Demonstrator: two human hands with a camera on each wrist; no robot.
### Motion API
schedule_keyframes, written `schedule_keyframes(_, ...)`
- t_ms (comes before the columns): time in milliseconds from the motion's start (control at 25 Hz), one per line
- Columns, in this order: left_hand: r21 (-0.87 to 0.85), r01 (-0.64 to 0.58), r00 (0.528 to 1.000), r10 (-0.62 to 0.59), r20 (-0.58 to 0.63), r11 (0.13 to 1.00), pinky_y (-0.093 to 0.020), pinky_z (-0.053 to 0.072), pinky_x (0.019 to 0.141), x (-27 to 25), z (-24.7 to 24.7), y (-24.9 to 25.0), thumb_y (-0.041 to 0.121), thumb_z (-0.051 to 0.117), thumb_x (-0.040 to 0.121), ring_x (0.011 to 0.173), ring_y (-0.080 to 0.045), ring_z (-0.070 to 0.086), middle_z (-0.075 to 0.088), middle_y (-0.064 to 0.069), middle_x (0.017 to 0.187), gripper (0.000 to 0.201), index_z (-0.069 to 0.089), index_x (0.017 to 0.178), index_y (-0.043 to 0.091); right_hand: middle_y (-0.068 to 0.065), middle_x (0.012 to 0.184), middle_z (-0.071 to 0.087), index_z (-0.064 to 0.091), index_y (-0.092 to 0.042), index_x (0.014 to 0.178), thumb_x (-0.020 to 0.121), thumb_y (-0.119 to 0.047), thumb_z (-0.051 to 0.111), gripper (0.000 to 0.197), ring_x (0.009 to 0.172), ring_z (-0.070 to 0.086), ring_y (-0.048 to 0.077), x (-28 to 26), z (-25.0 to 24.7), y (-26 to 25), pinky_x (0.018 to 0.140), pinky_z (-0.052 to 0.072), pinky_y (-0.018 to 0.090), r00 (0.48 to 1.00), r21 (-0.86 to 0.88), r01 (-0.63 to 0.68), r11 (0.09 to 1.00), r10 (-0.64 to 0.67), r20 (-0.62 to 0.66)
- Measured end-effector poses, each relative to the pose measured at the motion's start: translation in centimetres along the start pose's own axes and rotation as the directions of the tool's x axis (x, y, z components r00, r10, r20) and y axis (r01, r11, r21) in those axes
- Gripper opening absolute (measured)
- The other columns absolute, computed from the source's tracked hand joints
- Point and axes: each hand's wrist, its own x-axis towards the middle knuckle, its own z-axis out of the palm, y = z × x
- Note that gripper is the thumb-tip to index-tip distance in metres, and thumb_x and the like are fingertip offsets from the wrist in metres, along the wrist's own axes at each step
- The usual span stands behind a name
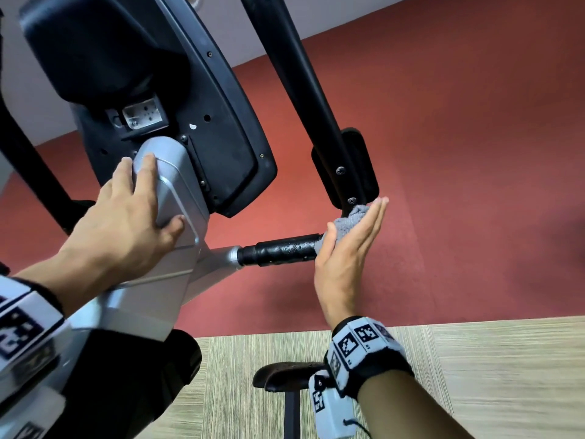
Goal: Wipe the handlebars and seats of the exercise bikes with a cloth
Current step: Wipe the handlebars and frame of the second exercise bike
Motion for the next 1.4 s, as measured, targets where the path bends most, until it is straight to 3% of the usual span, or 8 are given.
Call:
schedule_keyframes(240, -0.021, -0.006, 1.000, 0.006, -0.006, 1.000, -0.056, 0.025, 0.120, 0.0, -0.2, 0.0, 0.040, 0.066, 0.093, 0.152, -0.041, 0.015, 0.003, -0.018, 0.169, 0.096, 0.002, 0.162, 0.019, 0.003, 0.171, 0.011, -0.001, -0.020, 0.163, 0.108, -0.025, 0.044, 0.072, 0.155, 0.015, 0.011, -5.2, -2.4, 1.3, 0.122, 0.019, 0.018, 0.865, 0.064, -0.432, 0.900, 0.393, 0.311)
schedule_keyframes(400, -0.022, -0.007, 1.000, 0.007, 0.000, 1.000, -0.053, 0.023, 0.121, -0.2, -0.3, 0.1, 0.040, 0.064, 0.094, 0.153, -0.039, 0.012, 0.000, -0.017, 0.169, 0.095, 0.000, 0.162, 0.020, 0.011, 0.171, 0.008, 0.010, -0.007, 0.163, 0.105, -0.011, 0.046, 0.068, 0.158, 0.008, 0.019, -5.2, -4.9, -0.3, 0.129, 0.012, 0.034, 0.976, -0.150, 0.072, 0.986, -0.038, 0.217)
schedule_keyframes(560, -0.024, -0.004, 1.000, 0.004, 0.013, 1.000, -0.052, 0.022, 0.122, -0.2, -0.4, 0.2, 0.040, 0.063, 0.095, 0.154, -0.037, 0.010, -0.002, -0.016, 0.170, 0.096, -0.002, 0.162, 0.020, 0.015, 0.171, 0.007, 0.014, 0.000, 0.161, 0.104, -0.021, 0.050, 0.071, 0.159, 0.003, 0.025, -2.2, -3.2, -0.1, 0.129, -0.001, 0.042, 0.791, -0.484, 0.581, 0.655, -0.313, 0.526)
schedule_keyframes(840, -0.025, 0.000, 1.000, 0.001, 0.016, 1.000, -0.051, 0.022, 0.121, -0.2, -0.4, 0.5, 0.041, 0.062, 0.096, 0.153, -0.038, 0.012, -0.002, -0.016, 0.170, 0.095, -0.002, 0.163, 0.019, 0.019, 0.169, 0.012, 0.010, 0.003, 0.160, 0.104, -0.024, 0.055, 0.077, 0.158, 0.009, 0.028, -1.2, -1.9, 1.4, 0.128, 0.002, 0.041, 0.601, -0.519, 0.796, 0.313, -0.293, 0.744)
schedule_keyframes(960, -0.011, -0.003, 1.000, 0.003, 0.025, 1.000, -0.053, 0.024, 0.120, -0.2, -0.5, 0.5, 0.041, 0.061, 0.097, 0.153, -0.037, 0.012, -0.002, -0.016, 0.170, 0.095, -0.003, 0.163, 0.020, 0.019, 0.169, 0.015, 0.012, 0.003, 0.160, 0.099, -0.018, 0.057, 0.079, 0.158, 0.010, 0.029, -1.2, -1.8, 0.5, 0.129, 0.003, 0.042, 0.689, -0.611, 0.721, 0.328, -0.237, 0.685)
schedule_keyframes(1120, -0.006, -0.001, 1.000, 0.001, 0.021, 1.000, -0.053, 0.024, 0.119, -0.2, -0.4, 0.3, 0.040, 0.062, 0.096, 0.153, -0.038, 0.012, -0.002, -0.016, 0.170, 0.095, -0.002, 0.163, 0.019, 0.019, 0.169, 0.016, 0.011, 0.002, 0.160, 0.101, -0.021, 0.030, 0.067, 0.158, 0.008, 0.030, -1.1, -0.4, -0.4, 0.128, 0.000, 0.042, 0.534, -0.452, 0.830, 0.326, -0.233, 0.813)
schedule_keyframes(1280, 0.001, -0.009, 1.000, 0.009, 0.017, 1.000, -0.054, 0.024, 0.120, -0.1, -0.5, 0.3, 0.040, 0.062, 0.096, 0.153, -0.040, 0.012, -0.001, -0.017, 0.169, 0.094, -0.002, 0.162, 0.018, 0.019, 0.169, 0.016, 0.014, 0.003, 0.160, 0.099, -0.016, 0.039, 0.069, 0.158, 0.011, 0.029, -0.8, -1.8, -0.8, 0.129, 0.002, 0.040, 0.640, -0.542, 0.742, 0.395, -0.178, 0.748)
schedule_keyframes(1400, -0.007, -0.001, 1.000, 0.001, 0.017, 1.000, -0.053, 0.020, 0.122, 0.1, -0.4, 0.2, 0.039, 0.065, 0.095, 0.152, -0.043, 0.012, 0.000, -0.020, 0.168, 0.095, 0.001, 0.162, 0.017, 0.017, 0.169, 0.013, 0.010, 0.002, 0.161, 0.095, -0.012, 0.034, 0.071, 0.158, 0.005, 0.029, -0.9, 0.2, -1.8, 0.128, -0.003, 0.040, 0.550, -0.440, 0.788, 0.431, -0.169, 0.818)
